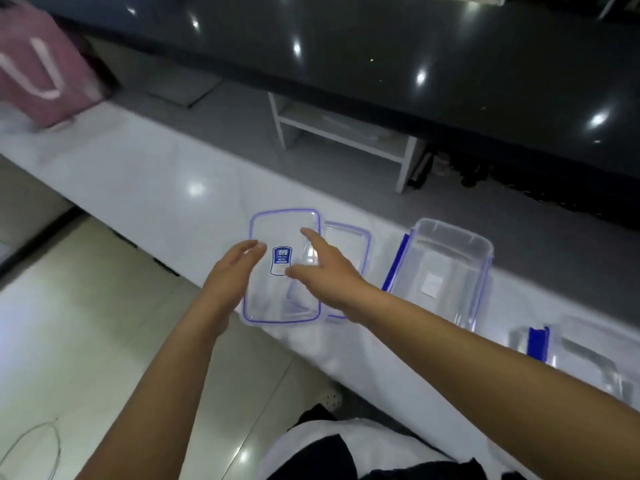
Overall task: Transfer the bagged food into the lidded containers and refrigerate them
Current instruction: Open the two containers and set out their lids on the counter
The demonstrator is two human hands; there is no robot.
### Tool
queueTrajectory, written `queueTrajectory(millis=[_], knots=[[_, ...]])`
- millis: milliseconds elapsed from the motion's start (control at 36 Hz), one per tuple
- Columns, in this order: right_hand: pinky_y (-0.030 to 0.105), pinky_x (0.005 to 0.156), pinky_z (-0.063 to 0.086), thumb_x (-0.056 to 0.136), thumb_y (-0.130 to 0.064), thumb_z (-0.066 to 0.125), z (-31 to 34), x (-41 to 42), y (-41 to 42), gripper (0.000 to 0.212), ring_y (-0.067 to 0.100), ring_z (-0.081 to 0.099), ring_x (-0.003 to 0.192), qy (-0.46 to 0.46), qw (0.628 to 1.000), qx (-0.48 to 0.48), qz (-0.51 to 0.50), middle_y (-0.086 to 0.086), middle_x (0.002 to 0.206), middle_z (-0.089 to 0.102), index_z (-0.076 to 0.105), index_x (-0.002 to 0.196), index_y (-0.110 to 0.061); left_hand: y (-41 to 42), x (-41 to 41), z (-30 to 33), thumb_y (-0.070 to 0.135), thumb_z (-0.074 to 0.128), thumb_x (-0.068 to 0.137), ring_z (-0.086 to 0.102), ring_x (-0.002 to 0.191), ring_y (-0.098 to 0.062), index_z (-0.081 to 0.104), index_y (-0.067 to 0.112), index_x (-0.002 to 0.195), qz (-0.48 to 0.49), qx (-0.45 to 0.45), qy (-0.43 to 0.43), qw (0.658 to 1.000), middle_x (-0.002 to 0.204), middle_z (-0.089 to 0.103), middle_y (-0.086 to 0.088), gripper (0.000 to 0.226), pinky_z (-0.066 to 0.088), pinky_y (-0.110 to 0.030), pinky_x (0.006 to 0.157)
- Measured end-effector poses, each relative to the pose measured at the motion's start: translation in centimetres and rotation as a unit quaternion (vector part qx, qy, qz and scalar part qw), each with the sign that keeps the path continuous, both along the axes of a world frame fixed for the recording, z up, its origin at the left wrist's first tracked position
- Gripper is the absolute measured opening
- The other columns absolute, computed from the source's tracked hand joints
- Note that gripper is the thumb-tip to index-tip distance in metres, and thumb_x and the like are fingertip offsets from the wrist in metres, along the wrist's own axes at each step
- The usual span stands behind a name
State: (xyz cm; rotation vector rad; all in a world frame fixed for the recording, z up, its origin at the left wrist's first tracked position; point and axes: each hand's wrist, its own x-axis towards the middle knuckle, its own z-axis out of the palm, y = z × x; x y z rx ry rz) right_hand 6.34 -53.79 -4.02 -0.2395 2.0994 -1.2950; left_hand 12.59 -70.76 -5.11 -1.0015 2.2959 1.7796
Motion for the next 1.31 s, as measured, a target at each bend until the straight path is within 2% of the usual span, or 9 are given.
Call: queueTrajectory(millis=[139,222,389,472,583,806,944,1111,1306], knots=[[0.045,0.109,0.042,0.091,-0.027,0.061,-2.3,-2.3,-5.7,0.081,0.031,0.040,0.137,-0.057,0.997,-0.024,-0.054,0.003,0.157,0.036,0.015,0.155,-0.044,-5.5,-3.8,-2.4,0.059,0.056,0.093,0.055,0.124,-0.022,0.059,0.030,0.130,0.004,-0.003,-0.051,0.999,0.135,0.059,0.004,0.047,0.046,-0.049,0.106],[0.041,0.105,0.040,0.090,-0.029,0.059,-3.7,-3.1,-7.9,0.081,0.032,0.032,0.141,-0.076,0.994,-0.013,-0.073,0.006,0.156,0.035,0.014,0.154,-0.049,-7.9,-5.5,-3.7,0.060,0.055,0.092,0.056,0.124,-0.021,0.058,0.029,0.134,-0.011,-0.004,-0.066,0.998,0.136,0.059,0.005,0.051,0.046,-0.049,0.105],[0.055,0.116,0.014,0.086,-0.051,0.050,-6.6,-3.4,-9.9,0.078,0.036,0.006,0.151,0.089,0.971,0.211,0.060,0.005,0.161,0.026,0.009,0.153,-0.051,-10.8,-7.8,-6.3,0.056,0.054,0.095,0.049,0.136,-0.022,0.049,0.029,0.146,-0.095,-0.054,-0.056,0.992,0.153,0.048,0.001,0.058,0.039,-0.040,0.112],[0.061,0.117,-0.002,0.091,-0.060,0.044,-9.1,-2.6,-9.5,0.074,0.036,-0.016,0.152,0.155,0.933,0.295,0.140,0.002,0.169,-0.005,0.010,0.155,-0.046,-10.8,-7.5,-8.2,0.059,0.053,0.095,0.033,0.147,-0.026,0.036,0.034,0.154,-0.215,-0.191,-0.102,0.952,0.162,0.033,-0.004,0.066,0.030,-0.043,0.118],[0.062,0.116,-0.009,0.093,-0.069,0.038,-11.7,-1.6,-8.7,0.078,0.037,-0.023,0.150,0.220,0.895,0.348,0.172,0.004,0.167,-0.016,0.002,0.157,-0.044,-10.2,-6.5,-9.9,0.066,0.047,0.093,0.009,0.154,-0.033,0.010,0.042,0.159,-0.305,-0.335,-0.140,0.880,0.169,0.004,-0.008,0.079,0.019,-0.051,0.122],[0.059,0.117,-0.009,0.093,-0.068,0.039,-10.5,-0.9,-7.1,0.076,0.030,-0.020,0.152,0.251,0.900,0.321,0.156,0.002,0.168,-0.011,0.005,0.157,-0.044,-9.8,-6.3,-8.4,0.064,0.045,0.096,0.006,0.154,-0.037,0.005,0.041,0.159,-0.315,-0.372,-0.099,0.867,0.170,-0.004,-0.008,0.079,0.017,-0.053,0.122],[0.057,0.119,-0.012,0.094,-0.067,0.040,-6.6,-0.1,-1.7,0.074,0.025,-0.022,0.152,0.283,0.905,0.304,0.092,-0.001,0.168,-0.011,0.008,0.157,-0.044,-6.4,-8.5,-5.1,0.062,0.050,0.095,0.008,0.155,-0.034,0.013,0.043,0.158,-0.336,-0.360,-0.008,0.870,0.170,0.001,-0.005,0.076,0.018,-0.053,0.121],[0.051,0.122,-0.002,0.093,-0.067,0.041,-1.7,4.1,9.1,0.070,0.019,-0.013,0.153,0.273,0.903,0.310,-0.115,-0.005,0.169,-0.002,0.015,0.156,-0.046,3.3,-9.8,-2.2,0.058,0.055,0.094,0.006,0.155,-0.029,0.018,0.045,0.157,-0.427,-0.295,0.092,0.850,0.170,0.005,-0.004,0.074,0.015,-0.049,0.122],[0.046,0.123,0.011,0.092,-0.053,0.058,0.3,14.9,21.1,0.066,0.018,0.004,0.154,0.138,0.839,0.342,-0.400,-0.005,0.166,0.015,0.034,0.152,-0.039,17.4,-6.3,-2.2,0.059,0.055,0.093,0.000,0.156,-0.023,0.013,0.049,0.156,-0.608,-0.203,0.167,0.749,0.170,-0.001,0.001,0.077,0.008,-0.043,0.124]])
